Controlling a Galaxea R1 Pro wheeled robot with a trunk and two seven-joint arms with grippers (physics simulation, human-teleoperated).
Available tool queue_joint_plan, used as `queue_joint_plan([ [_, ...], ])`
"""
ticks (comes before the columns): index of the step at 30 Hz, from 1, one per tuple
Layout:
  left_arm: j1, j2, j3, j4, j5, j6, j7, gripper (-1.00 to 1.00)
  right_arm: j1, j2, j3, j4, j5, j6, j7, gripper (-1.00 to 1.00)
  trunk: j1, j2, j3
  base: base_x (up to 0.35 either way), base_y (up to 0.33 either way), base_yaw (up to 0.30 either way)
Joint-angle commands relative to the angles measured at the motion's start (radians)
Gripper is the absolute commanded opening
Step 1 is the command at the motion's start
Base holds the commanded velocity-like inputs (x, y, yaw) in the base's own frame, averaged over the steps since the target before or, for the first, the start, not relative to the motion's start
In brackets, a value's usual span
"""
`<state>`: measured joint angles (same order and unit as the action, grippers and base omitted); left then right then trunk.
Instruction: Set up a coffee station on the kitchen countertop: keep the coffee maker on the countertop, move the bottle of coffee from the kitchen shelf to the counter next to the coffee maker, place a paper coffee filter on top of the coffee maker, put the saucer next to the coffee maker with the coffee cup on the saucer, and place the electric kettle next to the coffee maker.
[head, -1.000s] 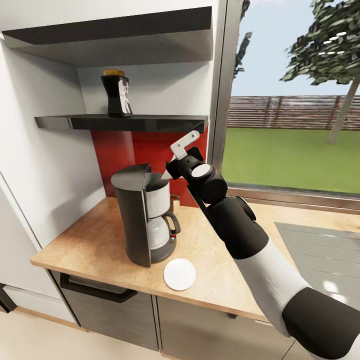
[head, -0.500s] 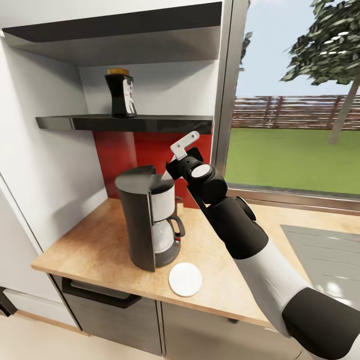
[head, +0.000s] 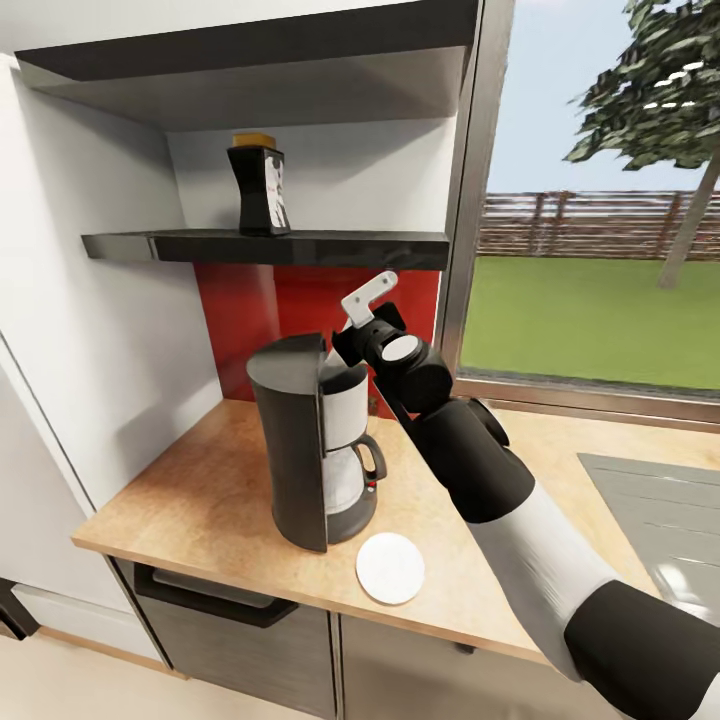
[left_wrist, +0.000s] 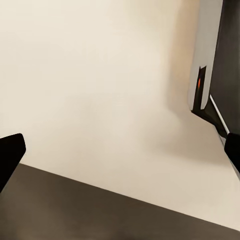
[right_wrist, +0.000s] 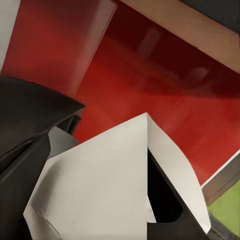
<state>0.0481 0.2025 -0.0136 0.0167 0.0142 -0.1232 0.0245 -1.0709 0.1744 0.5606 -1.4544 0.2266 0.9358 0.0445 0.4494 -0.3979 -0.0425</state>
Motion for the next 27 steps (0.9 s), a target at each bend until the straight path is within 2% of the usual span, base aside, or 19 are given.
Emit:
queue_joint_plan([
  [1, -0.001, 0.000, -0.002, 0.002, 0.001, -0.006, 0.002, 1.00, 0.001, 0.000, 0.001, 0.000, 0.009, 0.005, 0.005, -1.00, 0.001, -0.002, -0.002, 0.001, 0.002, 0.000],
  [8, -0.001, 0.000, -0.002, 0.002, 0.001, -0.006, 0.002, 1.00, 0.025, 0.000, 0.001, 0.000, 0.010, 0.006, 0.005, -1.00, 0.001, -0.002, -0.002, 0.000, 0.000, 0.000],
  [27, -0.001, -0.001, -0.002, 0.002, 0.002, -0.006, 0.002, 1.00, 0.028, 0.000, 0.001, 0.000, 0.011, 0.007, 0.005, -1.00, 0.001, -0.002, -0.002, 0.003, 0.000, 0.000],
])
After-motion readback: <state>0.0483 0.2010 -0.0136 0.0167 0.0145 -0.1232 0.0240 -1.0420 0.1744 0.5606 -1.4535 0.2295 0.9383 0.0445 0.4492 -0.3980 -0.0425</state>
